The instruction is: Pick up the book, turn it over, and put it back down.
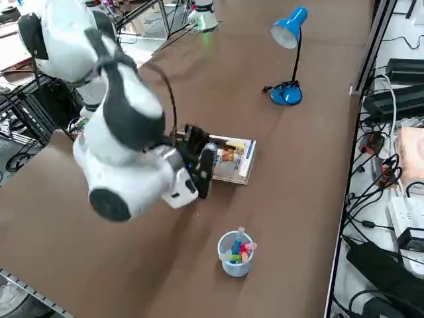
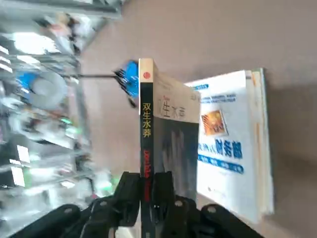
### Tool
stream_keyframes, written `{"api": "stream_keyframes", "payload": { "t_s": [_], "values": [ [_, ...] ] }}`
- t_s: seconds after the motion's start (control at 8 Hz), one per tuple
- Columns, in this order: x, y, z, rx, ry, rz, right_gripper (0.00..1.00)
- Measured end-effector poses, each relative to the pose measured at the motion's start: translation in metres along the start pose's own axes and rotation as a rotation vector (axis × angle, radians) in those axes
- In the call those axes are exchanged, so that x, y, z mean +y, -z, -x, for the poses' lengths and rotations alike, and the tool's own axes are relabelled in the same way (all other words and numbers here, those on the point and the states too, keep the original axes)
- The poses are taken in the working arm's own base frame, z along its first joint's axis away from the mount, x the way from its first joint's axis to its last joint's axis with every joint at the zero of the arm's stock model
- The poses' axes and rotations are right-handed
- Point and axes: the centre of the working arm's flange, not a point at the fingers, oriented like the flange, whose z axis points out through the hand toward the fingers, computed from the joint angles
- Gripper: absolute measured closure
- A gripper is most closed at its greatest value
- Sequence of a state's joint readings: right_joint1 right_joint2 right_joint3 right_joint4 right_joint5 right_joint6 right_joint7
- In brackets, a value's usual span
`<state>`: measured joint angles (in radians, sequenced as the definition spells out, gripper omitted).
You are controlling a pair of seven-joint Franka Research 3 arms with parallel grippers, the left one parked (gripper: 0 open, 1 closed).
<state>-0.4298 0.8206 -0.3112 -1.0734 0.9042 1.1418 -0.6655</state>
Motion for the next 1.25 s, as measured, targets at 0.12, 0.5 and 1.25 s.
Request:
{"api": "stream_keyframes", "payload": {
  "t_s": [0.12,0.5,1.25],
  "values": [
    [-0.045,0.0,-0.011,-0.061,0.034,0.148,0.9],
    [-0.193,-0.046,-0.047,-0.273,0.16,0.73,0.9],
    [-0.344,-0.242,-0.075,-0.427,0.261,1.595,0.9]
  ]
}}
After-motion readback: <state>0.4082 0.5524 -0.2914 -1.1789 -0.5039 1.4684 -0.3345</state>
